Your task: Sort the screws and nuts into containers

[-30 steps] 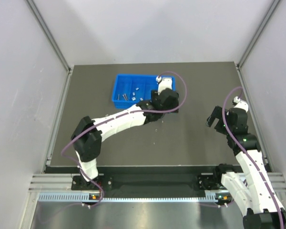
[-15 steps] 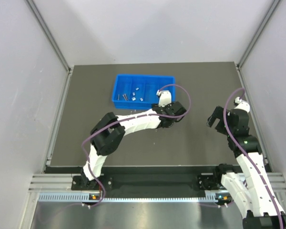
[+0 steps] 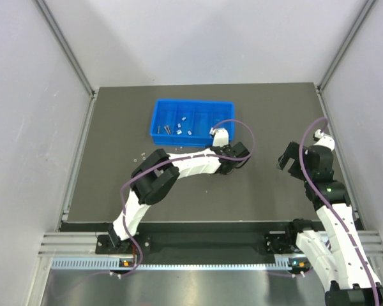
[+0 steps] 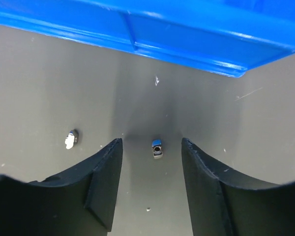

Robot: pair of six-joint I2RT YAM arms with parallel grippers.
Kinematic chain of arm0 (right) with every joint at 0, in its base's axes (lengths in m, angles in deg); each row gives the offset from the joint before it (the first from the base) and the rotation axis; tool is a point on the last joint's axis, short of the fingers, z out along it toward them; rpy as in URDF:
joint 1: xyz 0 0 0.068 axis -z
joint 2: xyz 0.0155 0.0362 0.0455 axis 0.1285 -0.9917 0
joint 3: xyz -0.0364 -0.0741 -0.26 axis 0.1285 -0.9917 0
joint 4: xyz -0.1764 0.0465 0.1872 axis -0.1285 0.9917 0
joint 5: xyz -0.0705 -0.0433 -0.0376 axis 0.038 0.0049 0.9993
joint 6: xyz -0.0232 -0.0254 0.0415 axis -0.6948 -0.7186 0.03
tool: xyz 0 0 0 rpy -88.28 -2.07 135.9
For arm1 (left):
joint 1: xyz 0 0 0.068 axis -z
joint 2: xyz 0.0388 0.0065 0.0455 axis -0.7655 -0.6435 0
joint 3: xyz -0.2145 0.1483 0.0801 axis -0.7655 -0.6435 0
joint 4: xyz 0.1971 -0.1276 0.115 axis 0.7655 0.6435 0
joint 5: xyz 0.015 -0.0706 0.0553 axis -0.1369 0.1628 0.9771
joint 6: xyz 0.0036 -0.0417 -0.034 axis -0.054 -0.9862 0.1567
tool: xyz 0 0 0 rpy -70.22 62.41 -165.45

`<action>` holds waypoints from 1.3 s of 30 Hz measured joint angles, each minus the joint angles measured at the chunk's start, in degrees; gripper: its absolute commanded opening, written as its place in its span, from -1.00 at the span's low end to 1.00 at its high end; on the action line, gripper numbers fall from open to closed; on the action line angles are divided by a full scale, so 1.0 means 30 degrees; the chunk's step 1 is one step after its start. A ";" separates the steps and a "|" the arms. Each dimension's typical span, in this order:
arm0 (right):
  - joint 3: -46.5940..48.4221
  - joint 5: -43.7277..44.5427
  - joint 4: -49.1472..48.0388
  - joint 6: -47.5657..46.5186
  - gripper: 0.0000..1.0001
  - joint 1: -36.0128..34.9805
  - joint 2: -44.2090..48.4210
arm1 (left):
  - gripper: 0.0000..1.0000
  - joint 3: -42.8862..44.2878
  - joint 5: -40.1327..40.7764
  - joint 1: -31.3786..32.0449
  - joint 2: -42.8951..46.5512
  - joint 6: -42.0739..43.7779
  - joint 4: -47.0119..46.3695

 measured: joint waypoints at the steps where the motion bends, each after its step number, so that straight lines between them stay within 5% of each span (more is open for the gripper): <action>1: 0.0000 0.0007 0.0000 0.0000 0.99 0.0000 0.0000 | 0.07 0.0036 -0.0036 0.0000 -0.0087 -0.0022 0.0022; 10: 0.0000 0.0007 0.0000 -0.0007 0.99 0.0000 0.0000 | -0.04 0.0153 -0.0423 0.0029 -0.0226 -0.0357 0.0102; 27: 0.0000 0.0095 0.0000 0.0000 0.99 0.0000 0.0015 | -0.62 0.0153 -0.0415 0.0058 -0.0277 -0.0823 0.0073; 32: 0.0000 0.0102 -0.0007 0.0000 0.99 0.0000 0.0015 | -0.95 0.0146 -0.0415 0.0073 -0.0277 -0.0816 0.0029; 39: 0.0000 0.0102 -0.0007 0.0000 0.99 0.0000 0.0015 | -0.92 0.0146 -0.0401 0.0087 -0.0277 -0.0554 -0.0015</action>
